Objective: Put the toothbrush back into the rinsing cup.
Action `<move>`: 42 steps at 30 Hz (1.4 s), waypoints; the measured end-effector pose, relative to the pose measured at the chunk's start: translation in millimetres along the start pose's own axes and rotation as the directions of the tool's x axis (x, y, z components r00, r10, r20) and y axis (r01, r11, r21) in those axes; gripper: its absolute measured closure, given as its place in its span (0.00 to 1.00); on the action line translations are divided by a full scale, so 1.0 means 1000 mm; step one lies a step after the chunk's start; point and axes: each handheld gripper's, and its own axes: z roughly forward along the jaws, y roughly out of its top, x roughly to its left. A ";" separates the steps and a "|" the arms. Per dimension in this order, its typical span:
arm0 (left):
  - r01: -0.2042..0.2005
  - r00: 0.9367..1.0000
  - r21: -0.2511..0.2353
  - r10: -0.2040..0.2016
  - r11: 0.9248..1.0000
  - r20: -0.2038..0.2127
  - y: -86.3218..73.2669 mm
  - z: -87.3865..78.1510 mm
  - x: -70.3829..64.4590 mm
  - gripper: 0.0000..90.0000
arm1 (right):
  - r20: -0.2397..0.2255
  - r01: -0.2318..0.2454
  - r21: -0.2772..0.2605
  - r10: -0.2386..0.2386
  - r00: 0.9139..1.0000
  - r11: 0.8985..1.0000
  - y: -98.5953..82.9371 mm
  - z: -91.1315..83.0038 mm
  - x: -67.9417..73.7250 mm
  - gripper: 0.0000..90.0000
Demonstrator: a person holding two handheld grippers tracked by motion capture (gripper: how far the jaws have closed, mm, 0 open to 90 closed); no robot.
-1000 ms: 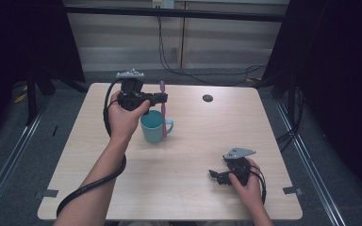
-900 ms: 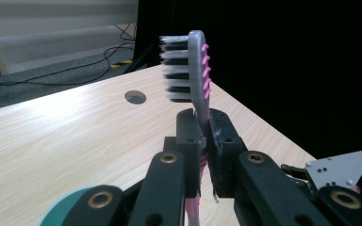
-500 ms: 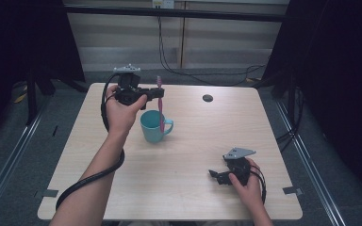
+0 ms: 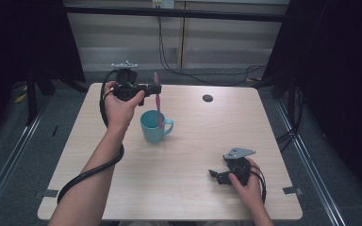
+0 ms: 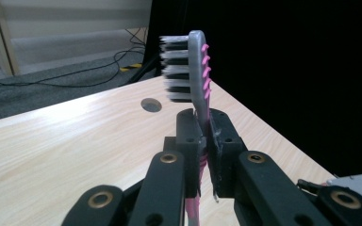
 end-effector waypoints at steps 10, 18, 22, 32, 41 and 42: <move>-0.001 0.999 -0.007 0.001 1.000 -0.033 0.001 0.003 0.008 0.94 | -0.001 -0.001 0.000 0.001 1.000 1.000 0.000 0.000 0.000 0.16; 0.000 0.998 -0.012 0.000 1.000 -0.067 -0.002 0.005 0.017 0.94 | -0.004 -0.001 -0.002 0.001 1.000 1.000 0.000 0.000 0.000 0.16; -0.008 0.996 -0.012 0.007 1.000 -0.085 -0.004 0.007 0.020 0.94 | -0.001 -0.001 -0.001 0.001 1.000 1.000 0.000 0.000 0.000 0.16; -0.017 0.993 0.017 0.019 1.000 -0.117 -0.015 0.018 0.025 0.94 | -0.003 0.000 -0.002 0.000 1.000 1.000 0.000 0.000 0.000 0.16; -0.018 0.990 0.045 0.024 0.999 -0.136 -0.029 0.026 0.028 0.94 | -0.002 -0.004 0.001 0.004 1.000 1.000 0.000 0.000 0.000 0.16; -0.016 0.990 0.044 0.023 0.999 -0.142 -0.031 0.027 0.028 0.94 | -0.002 -0.004 0.001 0.004 1.000 1.000 0.000 0.000 0.000 0.16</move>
